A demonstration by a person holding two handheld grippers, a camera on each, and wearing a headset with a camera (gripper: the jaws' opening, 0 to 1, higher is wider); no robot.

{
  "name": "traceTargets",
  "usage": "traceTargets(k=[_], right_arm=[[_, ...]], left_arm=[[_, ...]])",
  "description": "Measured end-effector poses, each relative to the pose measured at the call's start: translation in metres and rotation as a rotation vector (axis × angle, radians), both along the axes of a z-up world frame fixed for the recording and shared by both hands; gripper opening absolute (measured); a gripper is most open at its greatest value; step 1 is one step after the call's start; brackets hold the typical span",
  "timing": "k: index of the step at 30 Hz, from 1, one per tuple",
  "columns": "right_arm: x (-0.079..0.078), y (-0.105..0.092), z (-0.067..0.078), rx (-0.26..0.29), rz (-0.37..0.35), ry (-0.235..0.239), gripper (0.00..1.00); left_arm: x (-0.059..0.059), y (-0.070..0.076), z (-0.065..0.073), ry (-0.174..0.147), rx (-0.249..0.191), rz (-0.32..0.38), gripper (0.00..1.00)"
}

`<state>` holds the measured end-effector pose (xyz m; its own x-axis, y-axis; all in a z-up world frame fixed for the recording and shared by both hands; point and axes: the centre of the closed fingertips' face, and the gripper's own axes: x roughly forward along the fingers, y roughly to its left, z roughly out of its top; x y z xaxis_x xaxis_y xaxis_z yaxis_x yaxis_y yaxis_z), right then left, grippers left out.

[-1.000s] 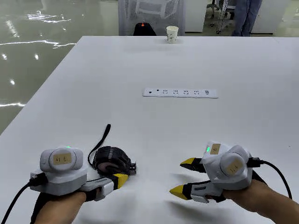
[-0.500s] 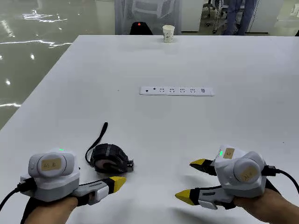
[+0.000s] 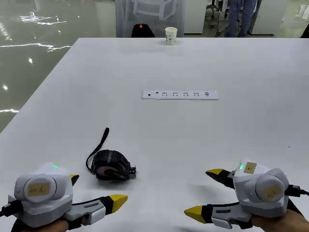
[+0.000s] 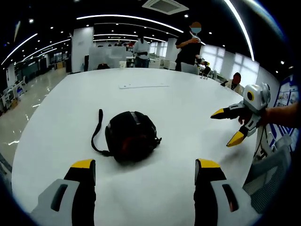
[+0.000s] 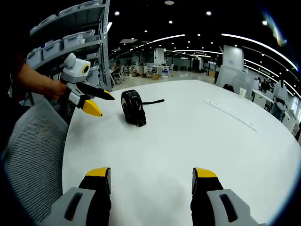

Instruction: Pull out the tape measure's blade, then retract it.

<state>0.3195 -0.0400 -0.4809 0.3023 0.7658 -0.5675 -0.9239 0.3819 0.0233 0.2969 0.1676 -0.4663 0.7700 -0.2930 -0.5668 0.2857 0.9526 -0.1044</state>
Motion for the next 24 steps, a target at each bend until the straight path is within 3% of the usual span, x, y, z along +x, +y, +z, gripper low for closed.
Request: traceTargets(k=[24], right_arm=[[-0.012,-0.015,0.011,0.093,-0.102,0.015,0.86]], left_arm=[[-0.027,-0.005,0.009,-0.073,0.015,-0.126,0.94]])
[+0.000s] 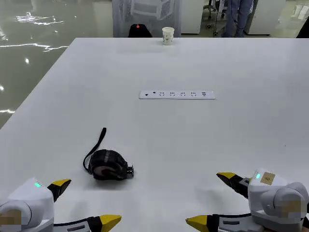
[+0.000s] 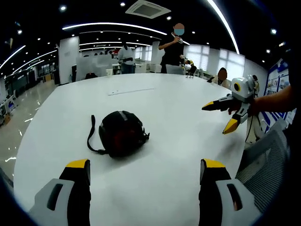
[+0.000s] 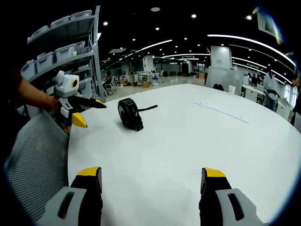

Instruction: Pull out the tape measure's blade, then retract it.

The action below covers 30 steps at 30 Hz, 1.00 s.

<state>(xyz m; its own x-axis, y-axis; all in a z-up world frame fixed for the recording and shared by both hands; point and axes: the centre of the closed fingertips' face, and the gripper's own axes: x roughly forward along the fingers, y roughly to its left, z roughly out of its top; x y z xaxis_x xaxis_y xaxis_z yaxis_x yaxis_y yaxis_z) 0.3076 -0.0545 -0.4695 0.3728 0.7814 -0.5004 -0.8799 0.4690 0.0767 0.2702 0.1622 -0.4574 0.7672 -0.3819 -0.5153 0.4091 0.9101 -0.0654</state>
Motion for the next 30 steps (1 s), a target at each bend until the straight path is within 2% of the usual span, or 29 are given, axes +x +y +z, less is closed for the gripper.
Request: traceTargets(k=[5,8,14,20,23,30], right_arm=[[-0.001,0.0,0.003,0.016,-0.009,-0.008,0.9],[-0.002,0.0,0.004,0.017,-0.012,-0.009,0.91],[-0.005,-0.001,0.006,0.02,-0.025,-0.015,0.94],[-0.008,-0.002,0.006,0.017,-0.026,-0.022,0.98],[-0.009,-0.004,0.007,0.025,-0.034,-0.025,0.99],[-0.01,-0.008,0.008,0.034,-0.047,-0.02,0.99]], left_arm=[[-0.001,-0.004,0.004,-0.026,0.005,-0.032,0.98],[-0.002,-0.005,0.005,-0.028,0.01,-0.042,0.99],[-0.002,-0.008,0.005,-0.031,-0.005,-0.047,0.99],[-0.002,-0.01,0.01,-0.042,-0.006,-0.047,0.99],[-0.001,-0.01,0.015,-0.058,-0.018,-0.046,0.99],[-0.003,-0.012,0.017,-0.063,-0.009,-0.06,0.99]])
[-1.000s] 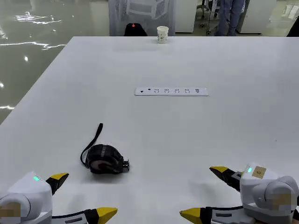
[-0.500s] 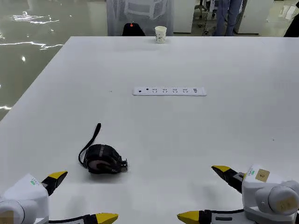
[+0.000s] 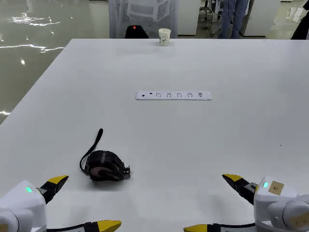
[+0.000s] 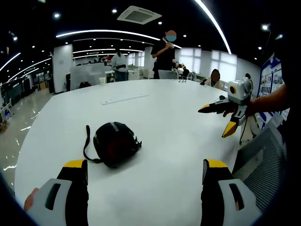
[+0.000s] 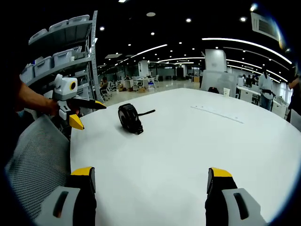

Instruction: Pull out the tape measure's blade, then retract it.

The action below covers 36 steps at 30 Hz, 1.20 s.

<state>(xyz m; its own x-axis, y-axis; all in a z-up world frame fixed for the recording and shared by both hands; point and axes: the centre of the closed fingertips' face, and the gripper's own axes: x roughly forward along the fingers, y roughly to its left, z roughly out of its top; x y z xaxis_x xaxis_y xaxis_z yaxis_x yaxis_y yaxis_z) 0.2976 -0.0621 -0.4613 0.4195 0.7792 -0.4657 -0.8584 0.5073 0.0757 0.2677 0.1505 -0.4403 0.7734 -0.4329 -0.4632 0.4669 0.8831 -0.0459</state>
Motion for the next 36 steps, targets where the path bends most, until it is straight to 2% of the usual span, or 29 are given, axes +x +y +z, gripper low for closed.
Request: traceTargets(k=[10,36], right_arm=[[-0.0018,-0.0017,0.0016,0.004,-0.003,-0.001,0.99],[-0.003,-0.0075,0.0035,0.002,-0.006,0.0,0.99]], left_arm=[[-0.0032,-0.0034,0.0028,-0.003,-0.005,-0.012,0.99],[-0.0042,0.0032,0.0015,0.01,0.0,-0.009,0.99]])
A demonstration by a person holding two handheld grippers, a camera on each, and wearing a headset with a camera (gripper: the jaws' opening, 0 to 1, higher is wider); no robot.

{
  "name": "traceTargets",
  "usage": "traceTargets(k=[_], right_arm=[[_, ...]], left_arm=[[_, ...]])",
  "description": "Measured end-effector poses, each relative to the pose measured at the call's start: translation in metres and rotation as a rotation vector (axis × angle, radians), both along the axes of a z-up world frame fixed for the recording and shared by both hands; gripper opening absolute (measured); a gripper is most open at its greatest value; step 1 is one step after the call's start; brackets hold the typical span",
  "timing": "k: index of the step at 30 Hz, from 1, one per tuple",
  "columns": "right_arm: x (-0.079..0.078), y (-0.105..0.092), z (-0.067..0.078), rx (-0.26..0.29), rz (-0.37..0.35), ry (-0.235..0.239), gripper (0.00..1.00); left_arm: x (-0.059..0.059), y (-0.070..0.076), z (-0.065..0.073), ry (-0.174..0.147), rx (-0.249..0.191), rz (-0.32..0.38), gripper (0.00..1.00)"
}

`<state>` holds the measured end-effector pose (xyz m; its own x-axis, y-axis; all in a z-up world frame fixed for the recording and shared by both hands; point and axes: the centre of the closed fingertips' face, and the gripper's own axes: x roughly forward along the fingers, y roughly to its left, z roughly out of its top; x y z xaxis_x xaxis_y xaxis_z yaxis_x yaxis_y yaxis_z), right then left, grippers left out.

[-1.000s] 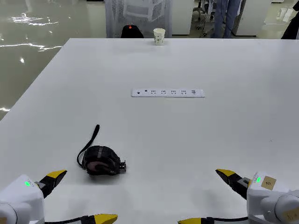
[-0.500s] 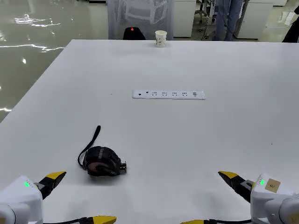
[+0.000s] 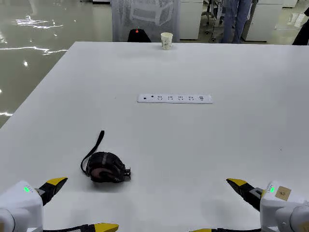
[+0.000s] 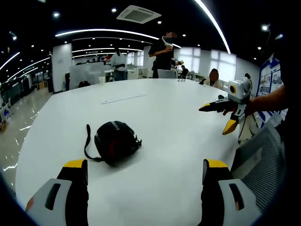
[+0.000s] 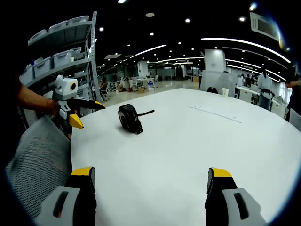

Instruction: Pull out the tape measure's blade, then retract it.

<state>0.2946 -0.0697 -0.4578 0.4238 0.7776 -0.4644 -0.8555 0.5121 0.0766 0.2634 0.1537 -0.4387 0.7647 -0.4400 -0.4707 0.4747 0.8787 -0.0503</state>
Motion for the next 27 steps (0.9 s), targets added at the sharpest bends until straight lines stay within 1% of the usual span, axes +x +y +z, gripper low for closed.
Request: traceTargets(k=[8,12,14,15,17,18,21,27], right_arm=[[0.0002,0.0004,0.0011,0.0,0.0,0.0,0.99],[0.0002,0.0006,0.001,0.0,0.001,0.001,0.99],[-0.0001,0.0006,0.0011,-0.001,0.002,0.0,0.99],[-0.0002,0.0006,0.0014,0.0,0.002,0.0,0.99],[0.0001,0.0,0.0007,0.0,0.002,0.0,0.99],[0.0001,-0.0003,0.0005,-0.002,0.002,0.0,0.99],[0.0003,-0.0006,0.0007,-0.002,0.002,-0.001,0.99],[0.0002,-0.0005,0.0015,-0.001,0.002,-0.002,0.99]], left_arm=[[0.0014,-0.0007,0.0012,-0.001,0.0,-0.008,0.97],[0.0011,-0.001,0.0007,0.004,-0.001,-0.01,0.97],[0.0012,-0.0006,0.0015,0.0,-0.001,-0.009,0.97],[-0.0004,-0.002,0.0014,0.014,-0.02,-0.011,0.94],[0.0004,-0.0006,0.0015,0.006,-0.007,-0.006,0.95],[0.0005,-0.0006,0.0019,0.004,-0.007,-0.006,0.97],[0.0012,-0.0005,0.0034,-0.005,-0.008,-0.004,0.99],[0.0022,0.0001,0.0045,-0.007,-0.009,-0.004,0.99]])
